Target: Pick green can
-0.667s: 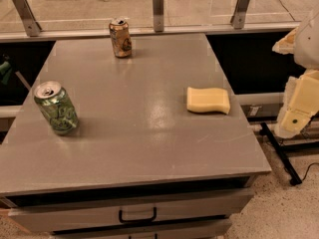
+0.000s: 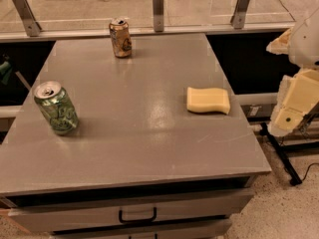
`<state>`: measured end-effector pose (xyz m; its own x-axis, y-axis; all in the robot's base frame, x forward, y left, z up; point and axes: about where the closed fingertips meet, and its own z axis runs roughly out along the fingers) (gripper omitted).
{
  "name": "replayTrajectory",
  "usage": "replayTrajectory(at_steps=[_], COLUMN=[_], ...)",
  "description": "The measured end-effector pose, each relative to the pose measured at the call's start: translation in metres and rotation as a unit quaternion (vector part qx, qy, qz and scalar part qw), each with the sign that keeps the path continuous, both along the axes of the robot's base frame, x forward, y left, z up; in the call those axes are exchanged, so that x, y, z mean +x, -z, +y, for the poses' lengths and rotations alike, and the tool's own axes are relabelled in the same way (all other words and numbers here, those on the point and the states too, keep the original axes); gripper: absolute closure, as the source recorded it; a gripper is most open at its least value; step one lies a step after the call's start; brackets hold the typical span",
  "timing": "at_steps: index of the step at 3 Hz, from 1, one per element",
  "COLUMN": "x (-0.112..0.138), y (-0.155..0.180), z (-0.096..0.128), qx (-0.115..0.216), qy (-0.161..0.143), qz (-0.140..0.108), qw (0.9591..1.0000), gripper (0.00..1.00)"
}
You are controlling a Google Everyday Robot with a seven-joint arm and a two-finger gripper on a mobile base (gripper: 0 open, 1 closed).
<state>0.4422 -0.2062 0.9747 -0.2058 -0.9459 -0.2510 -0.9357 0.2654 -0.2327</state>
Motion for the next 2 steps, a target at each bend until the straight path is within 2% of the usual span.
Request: replayTrajectory(at_steps=[1,2], x=[0.016,0.03], y=[0.022,0.038], z=[0.053,0.136], qx=[0.049,0.105], qy=[-0.049,-0.129], qz=[0.009,0.004], qw=[0.9976,0.986], gripper=[0.0,0.0])
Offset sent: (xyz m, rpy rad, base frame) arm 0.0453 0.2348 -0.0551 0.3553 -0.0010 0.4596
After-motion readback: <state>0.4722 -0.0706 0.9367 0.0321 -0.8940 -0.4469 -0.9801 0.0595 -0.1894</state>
